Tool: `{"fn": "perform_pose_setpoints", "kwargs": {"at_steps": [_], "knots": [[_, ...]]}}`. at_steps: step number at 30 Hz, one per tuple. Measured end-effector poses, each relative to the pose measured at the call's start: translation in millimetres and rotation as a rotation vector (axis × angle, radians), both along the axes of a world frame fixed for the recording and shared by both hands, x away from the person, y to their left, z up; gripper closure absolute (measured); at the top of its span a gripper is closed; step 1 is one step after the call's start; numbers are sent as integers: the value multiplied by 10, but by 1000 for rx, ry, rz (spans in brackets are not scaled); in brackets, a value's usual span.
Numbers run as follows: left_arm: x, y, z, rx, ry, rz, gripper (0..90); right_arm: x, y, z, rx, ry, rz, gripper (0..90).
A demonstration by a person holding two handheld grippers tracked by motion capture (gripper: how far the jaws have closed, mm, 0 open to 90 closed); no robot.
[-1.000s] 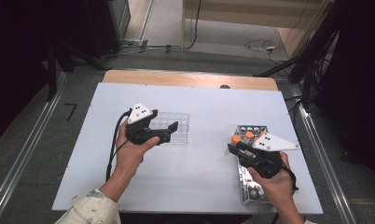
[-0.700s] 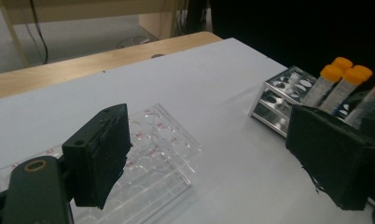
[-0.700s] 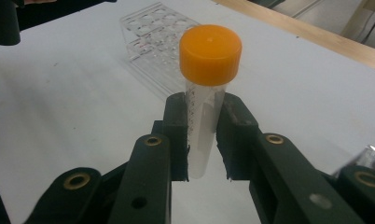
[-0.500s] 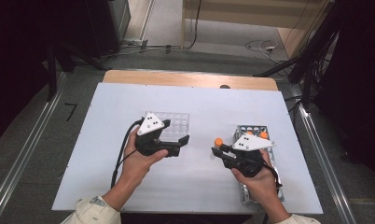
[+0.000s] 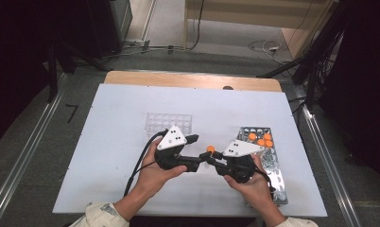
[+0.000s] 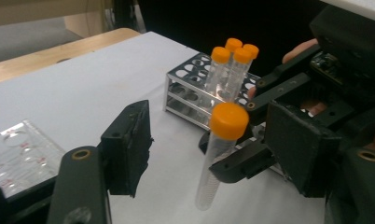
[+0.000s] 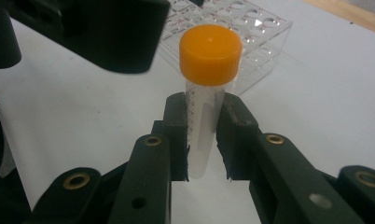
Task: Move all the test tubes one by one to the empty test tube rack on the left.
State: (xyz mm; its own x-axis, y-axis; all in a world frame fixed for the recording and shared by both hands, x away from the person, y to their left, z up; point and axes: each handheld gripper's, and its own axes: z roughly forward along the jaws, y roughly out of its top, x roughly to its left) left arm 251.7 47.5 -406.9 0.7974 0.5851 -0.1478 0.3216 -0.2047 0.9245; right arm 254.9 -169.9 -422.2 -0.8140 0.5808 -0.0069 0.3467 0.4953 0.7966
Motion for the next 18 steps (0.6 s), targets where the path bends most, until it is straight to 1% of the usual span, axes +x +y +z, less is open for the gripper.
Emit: {"fn": "perform_pose_setpoints", "kwargs": {"at_steps": [2, 3, 6, 7, 8, 10, 11, 12, 13, 17, 18], "knots": [[-8, -21, -12, -2, -3, -17, 376, -7, 23, -7, 0, 6, 3, 721], [-13, -35, -19, 4, -6, -29, 393, -9, 34, -10, 3, 4, 9, 721], [-17, -47, -27, 9, -9, -37, 457, -26, 60, -4, 1, 3, 16, 720], [-18, -49, -31, 16, -10, -44, 457, -26, 60, -4, 1, 3, 16, 720], [-22, -53, -34, 22, -15, -46, 521, -37, 76, -3, 4, 6, 21, 721], [-28, -60, -41, 27, -23, -52, 590, -39, 86, -8, 4, 5, 29, 721], [-26, -64, -46, 41, -32, -60, 612, -43, 89, -10, 2, 7, 28, 721], [-26, -64, -46, 41, -32, -60, 634, -42, 92, -12, 2, 5, 31, 721], [-27, -72, -56, 53, -40, -62, 652, -44, 93, -12, 3, 6, 31, 721], [-34, -84, -62, 53, -39, -67, 665, -41, 87, -8, 9, 9, 32, 720], [-35, -87, -62, 54, -41, -65, 680, -41, 86, -9, 10, 9, 32, 720]]}}
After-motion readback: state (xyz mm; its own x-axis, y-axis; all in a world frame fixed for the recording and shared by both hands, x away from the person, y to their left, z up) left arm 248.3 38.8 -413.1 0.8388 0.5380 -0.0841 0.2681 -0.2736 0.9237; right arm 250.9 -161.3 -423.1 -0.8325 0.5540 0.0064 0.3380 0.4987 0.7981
